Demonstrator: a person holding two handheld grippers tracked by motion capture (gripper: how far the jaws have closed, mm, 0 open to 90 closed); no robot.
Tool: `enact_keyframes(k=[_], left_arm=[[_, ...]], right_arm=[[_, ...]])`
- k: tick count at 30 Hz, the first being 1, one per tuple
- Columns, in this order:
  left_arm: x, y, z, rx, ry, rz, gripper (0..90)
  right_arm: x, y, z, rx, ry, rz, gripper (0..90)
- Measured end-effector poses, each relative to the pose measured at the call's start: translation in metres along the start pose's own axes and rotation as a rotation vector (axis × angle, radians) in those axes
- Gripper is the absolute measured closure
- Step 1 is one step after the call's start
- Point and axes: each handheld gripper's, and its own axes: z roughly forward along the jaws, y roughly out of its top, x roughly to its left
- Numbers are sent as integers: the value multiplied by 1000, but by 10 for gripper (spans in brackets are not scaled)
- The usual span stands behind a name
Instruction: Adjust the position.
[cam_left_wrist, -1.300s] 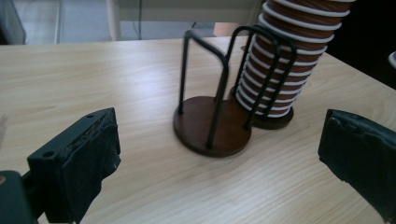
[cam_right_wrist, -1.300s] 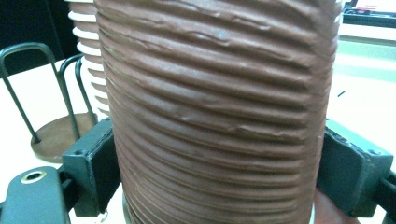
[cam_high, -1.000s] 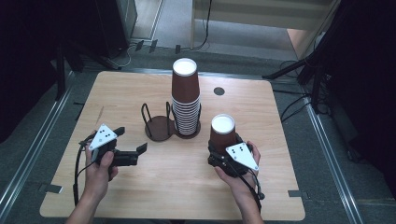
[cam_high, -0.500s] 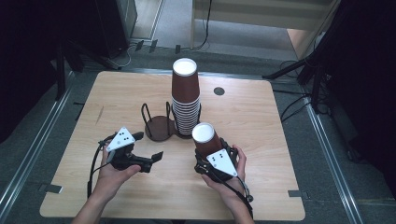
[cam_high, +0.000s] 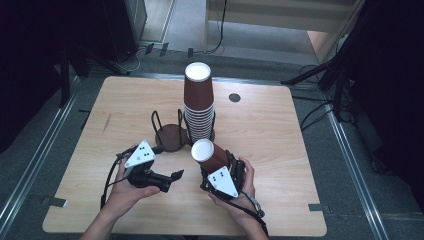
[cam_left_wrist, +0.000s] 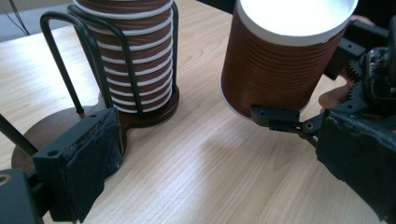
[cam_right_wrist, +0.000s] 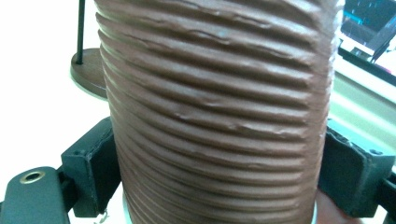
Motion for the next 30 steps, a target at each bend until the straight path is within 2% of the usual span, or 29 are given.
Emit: enact_keyframes(k=[3, 5, 11, 16, 18, 25, 27, 30], left_arm=[[-4, 1, 0, -1, -14, 16, 11], [-6, 3, 0, -7, 4, 8, 67], [-10, 4, 2, 2, -30, 29, 72], [-13, 5, 3, 8, -42, 34, 72], [-15, 4, 4, 18, -32, 49, 73], [-21, 7, 5, 34, -51, 77, 77], [-21, 7, 5, 32, -44, 76, 110], [-22, 7, 5, 38, -57, 80, 134]], right_arm=[[5, 0, 0, -11, -3, -31, 118], [8, 0, 1, -11, 5, -44, 118], [15, -1, 1, -19, 11, -85, 117], [22, -1, 2, -29, 29, -110, 116], [25, -1, 2, -36, 39, -121, 115], [32, -1, 1, -46, 66, -148, 114], [33, -2, 1, -54, 76, -158, 114], [36, -1, 0, -60, 88, -168, 114]])
